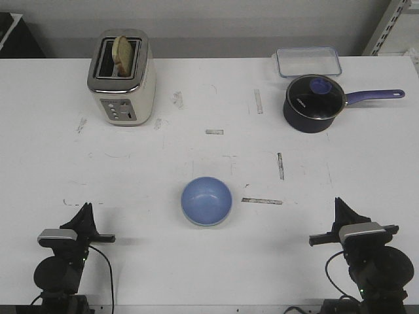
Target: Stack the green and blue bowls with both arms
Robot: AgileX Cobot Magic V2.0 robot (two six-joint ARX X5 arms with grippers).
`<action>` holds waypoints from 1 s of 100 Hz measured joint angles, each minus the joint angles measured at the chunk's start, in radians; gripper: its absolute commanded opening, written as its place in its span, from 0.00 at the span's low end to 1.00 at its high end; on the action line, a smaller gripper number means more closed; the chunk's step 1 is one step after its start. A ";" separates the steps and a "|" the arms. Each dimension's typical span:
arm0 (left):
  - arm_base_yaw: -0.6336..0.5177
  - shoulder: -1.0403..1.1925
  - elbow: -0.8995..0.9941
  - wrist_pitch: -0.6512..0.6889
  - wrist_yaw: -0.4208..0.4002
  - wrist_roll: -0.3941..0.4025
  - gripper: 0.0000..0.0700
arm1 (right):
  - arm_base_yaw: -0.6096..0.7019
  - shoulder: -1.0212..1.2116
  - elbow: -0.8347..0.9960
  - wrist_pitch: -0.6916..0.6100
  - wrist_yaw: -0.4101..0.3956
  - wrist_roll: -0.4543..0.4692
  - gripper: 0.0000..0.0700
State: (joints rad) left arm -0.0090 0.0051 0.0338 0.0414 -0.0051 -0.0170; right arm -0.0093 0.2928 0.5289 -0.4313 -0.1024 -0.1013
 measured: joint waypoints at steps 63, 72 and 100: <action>0.000 0.000 0.000 0.001 0.000 0.000 0.00 | -0.029 -0.290 -0.515 0.374 0.054 0.129 0.00; 0.000 0.000 0.000 0.000 0.000 0.000 0.00 | -0.029 -0.291 -0.515 0.392 0.054 0.142 0.00; 0.000 0.000 0.000 0.000 0.000 0.000 0.00 | -0.029 -0.291 -0.515 0.396 0.054 0.151 0.00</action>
State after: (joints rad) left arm -0.0090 0.0051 0.0338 0.0414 -0.0051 -0.0170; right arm -0.0383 0.0017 0.0143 -0.0357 -0.0486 0.0502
